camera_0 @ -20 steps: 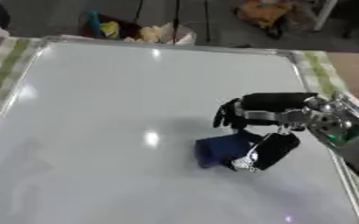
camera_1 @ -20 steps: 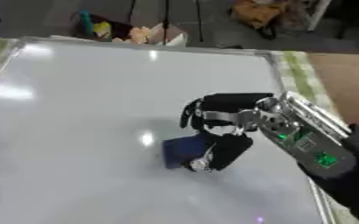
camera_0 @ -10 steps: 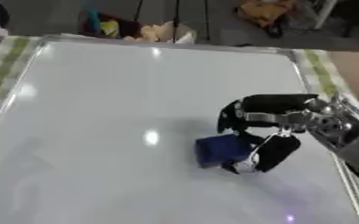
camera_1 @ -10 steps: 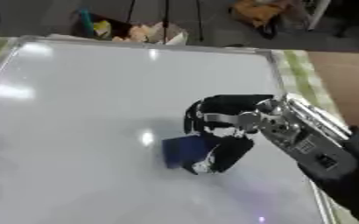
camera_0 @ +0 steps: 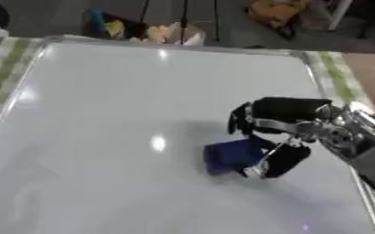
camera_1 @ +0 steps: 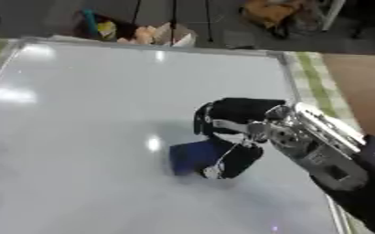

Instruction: Wipe the whiteboard clean with a brush.

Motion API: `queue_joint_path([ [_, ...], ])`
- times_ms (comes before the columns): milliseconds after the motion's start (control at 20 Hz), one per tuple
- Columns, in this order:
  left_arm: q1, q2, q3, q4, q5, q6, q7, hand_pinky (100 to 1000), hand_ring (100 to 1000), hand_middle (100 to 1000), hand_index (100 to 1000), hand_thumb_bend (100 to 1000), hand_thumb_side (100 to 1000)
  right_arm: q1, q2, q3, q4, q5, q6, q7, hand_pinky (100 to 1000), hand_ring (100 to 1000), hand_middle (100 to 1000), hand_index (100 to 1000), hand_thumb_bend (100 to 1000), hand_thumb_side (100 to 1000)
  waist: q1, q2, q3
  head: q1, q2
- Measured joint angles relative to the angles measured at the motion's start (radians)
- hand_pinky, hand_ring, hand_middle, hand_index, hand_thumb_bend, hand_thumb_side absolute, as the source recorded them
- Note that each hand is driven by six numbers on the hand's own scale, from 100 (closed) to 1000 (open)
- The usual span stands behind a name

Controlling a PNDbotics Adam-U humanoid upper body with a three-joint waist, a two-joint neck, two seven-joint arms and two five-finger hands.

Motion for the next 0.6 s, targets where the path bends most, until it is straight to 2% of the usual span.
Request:
queue_joint_path([
  [600,-0.001,0.000,0.000,0.000,0.002,0.000,-0.001,426,908,806,593,100,942,0.023,0.000,0.000,-0.006,0.005,-0.007,-0.004,613,766,705,150,261,398,0.000,0.004,-0.001,0.000,0.000],
])
